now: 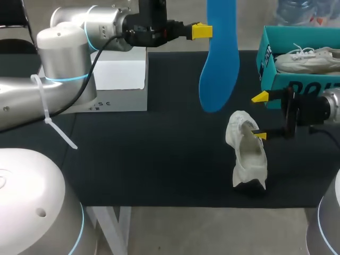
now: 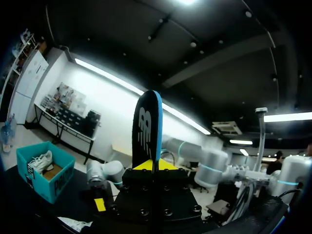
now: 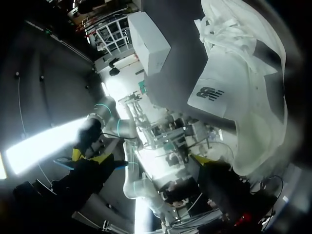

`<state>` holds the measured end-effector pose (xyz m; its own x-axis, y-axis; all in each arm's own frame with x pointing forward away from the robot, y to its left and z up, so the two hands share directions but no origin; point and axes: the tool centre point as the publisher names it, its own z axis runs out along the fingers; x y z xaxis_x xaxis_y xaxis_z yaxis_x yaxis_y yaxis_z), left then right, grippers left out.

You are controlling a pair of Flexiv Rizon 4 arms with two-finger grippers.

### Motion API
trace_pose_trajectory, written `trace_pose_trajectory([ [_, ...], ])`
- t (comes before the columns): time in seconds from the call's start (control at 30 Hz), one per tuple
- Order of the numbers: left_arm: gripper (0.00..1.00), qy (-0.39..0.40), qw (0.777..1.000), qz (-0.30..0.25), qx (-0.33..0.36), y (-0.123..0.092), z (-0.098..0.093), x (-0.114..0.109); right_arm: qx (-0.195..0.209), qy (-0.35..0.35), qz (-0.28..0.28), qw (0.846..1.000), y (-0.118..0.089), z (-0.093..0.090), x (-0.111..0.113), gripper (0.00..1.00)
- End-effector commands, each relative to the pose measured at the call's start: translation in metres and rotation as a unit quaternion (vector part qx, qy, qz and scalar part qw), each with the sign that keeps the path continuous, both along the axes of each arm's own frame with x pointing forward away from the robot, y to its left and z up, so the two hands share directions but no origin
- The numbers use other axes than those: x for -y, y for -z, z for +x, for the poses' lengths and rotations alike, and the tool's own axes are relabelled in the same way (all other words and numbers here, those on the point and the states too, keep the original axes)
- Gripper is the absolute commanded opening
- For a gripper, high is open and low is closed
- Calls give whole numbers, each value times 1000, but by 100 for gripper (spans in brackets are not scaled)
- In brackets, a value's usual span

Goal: Take the shoe out of the shoebox, open the shoe tongue, remove and reinsert the insole, then place the shoe into the shoebox

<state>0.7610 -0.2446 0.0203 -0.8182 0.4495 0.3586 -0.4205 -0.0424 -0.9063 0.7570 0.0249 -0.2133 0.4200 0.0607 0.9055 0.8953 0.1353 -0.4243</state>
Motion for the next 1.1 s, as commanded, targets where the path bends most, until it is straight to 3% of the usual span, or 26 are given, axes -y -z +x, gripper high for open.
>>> trace_pose_trajectory([
  [0.03,0,0,1000,0,0,0,0,0,0,1,-2,1000,0,-1,-1,100],
  [0.17,0,0,1000,0,0,0,0,0,0,1,-2,1000,0,-1,-1,100],
  [0.4,0,22,990,3,139,16,-22,-13,0,1,-2,1000,0,-1,-1,100],
  [0.6,0,60,970,0,235,11,-43,-40,0,1,-2,1000,0,-1,-1,100],
  [0.87,0,99,909,21,404,42,-80,-71,0,1,-2,1000,0,-1,-1,100],
  [1.1,0,89,838,-24,537,69,-102,-91,0,1,-2,1000,0,-1,-1,100],
])
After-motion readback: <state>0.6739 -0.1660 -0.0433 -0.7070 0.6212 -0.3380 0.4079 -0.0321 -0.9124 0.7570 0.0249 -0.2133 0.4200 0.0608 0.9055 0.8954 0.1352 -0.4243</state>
